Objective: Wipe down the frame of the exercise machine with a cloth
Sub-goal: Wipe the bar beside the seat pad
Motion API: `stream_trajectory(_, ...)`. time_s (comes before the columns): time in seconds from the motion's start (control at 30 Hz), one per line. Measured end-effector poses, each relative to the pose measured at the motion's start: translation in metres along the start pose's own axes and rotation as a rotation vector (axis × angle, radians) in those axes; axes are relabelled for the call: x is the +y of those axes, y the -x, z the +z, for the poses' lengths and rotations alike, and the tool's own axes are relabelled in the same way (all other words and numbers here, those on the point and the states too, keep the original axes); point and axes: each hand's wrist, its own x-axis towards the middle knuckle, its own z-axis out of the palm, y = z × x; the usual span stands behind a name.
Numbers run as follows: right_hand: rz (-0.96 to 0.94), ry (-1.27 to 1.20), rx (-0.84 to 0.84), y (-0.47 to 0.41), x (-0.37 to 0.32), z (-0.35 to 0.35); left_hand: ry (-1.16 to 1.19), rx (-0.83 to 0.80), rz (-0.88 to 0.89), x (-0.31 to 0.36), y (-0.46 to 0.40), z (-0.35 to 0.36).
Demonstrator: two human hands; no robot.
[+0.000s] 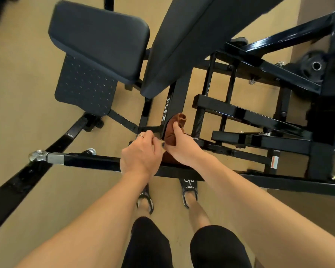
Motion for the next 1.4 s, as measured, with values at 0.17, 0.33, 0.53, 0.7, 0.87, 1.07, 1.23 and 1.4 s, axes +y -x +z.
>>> stream_trajectory(0.17,0.008,-0.383,0.268,0.032,-0.003,-0.010,0.187,-0.353,-0.146,0.000,-0.012,-0.007)
stream_trajectory(0.33,0.152,-0.874,0.342,0.066,-0.023,-0.008,0.661,-0.337,-0.199,0.013,-0.003,-0.043)
stream_trajectory(0.53,0.227,-1.106,0.262,0.118,-0.052,0.020,1.155,-0.726,-0.513,0.022,0.035,-0.098)
stream_trajectory(0.7,0.219,-1.142,0.254,0.145,-0.066,0.029,1.042,-0.657,-0.409,0.009,0.063,-0.123)
stream_trajectory(0.87,0.224,-1.027,0.201,0.163,-0.075,0.039,1.059,-0.498,-0.448,-0.009,0.086,-0.137)
stream_trajectory(1.07,0.217,-0.937,0.045,0.197,-0.069,0.054,0.975,-0.379,-0.470,-0.016,0.142,-0.151)
stream_trajectory(1.23,0.211,-0.890,-0.066,0.233,-0.076,0.060,1.117,-0.526,-0.424,-0.024,0.190,-0.181)
stream_trajectory(1.4,0.145,-0.930,-0.211,0.271,-0.090,0.080,1.198,-0.324,-0.425,-0.051,0.230,-0.197)
